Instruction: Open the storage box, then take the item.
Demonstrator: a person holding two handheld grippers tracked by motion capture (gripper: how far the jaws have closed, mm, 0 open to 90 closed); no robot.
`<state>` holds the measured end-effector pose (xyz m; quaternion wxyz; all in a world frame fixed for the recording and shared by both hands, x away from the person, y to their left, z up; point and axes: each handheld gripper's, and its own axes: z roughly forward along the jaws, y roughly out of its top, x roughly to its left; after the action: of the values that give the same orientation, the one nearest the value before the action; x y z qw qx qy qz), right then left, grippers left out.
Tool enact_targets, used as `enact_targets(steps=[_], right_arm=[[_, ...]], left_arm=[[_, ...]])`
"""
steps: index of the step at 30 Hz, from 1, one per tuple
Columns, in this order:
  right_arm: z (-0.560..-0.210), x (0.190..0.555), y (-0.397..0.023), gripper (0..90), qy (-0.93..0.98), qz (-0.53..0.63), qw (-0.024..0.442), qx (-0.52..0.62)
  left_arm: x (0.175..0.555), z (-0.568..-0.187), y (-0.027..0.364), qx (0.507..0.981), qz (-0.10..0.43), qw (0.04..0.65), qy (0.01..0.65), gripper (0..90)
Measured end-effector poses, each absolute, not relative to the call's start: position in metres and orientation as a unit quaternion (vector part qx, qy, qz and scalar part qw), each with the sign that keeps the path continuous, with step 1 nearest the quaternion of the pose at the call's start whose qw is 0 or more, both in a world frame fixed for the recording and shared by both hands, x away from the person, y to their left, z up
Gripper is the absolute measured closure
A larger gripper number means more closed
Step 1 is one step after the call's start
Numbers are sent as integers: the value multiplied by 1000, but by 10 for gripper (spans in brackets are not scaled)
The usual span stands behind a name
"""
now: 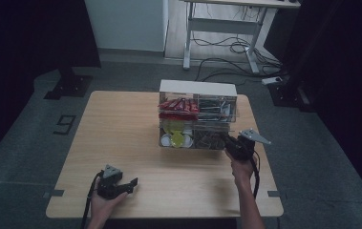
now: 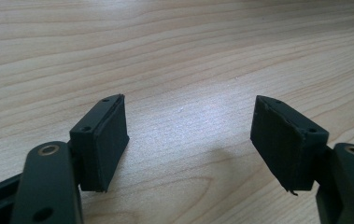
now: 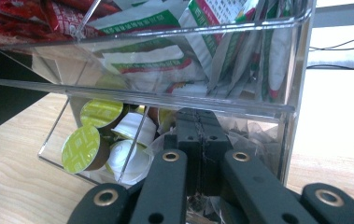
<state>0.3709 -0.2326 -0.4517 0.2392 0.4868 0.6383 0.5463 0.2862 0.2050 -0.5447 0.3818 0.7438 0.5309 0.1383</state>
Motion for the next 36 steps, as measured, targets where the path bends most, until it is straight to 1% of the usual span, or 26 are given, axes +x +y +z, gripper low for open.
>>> enact_targets(steps=[12, 23, 30, 36], right_arm=[[-442, 379, -234, 893, 637, 541, 239, 494], [-443, 379, -235, 892, 637, 538, 241, 496], [-442, 378, -236, 892, 640, 538, 243, 492], [-442, 379, -237, 891, 644, 533, 246, 490]], left_arm=[[286, -544, 205, 744, 138, 384, 530, 275], [285, -544, 203, 745, 139, 382, 529, 274], [288, -539, 198, 747, 145, 382, 524, 275], [293, -528, 188, 750, 155, 389, 512, 276]])
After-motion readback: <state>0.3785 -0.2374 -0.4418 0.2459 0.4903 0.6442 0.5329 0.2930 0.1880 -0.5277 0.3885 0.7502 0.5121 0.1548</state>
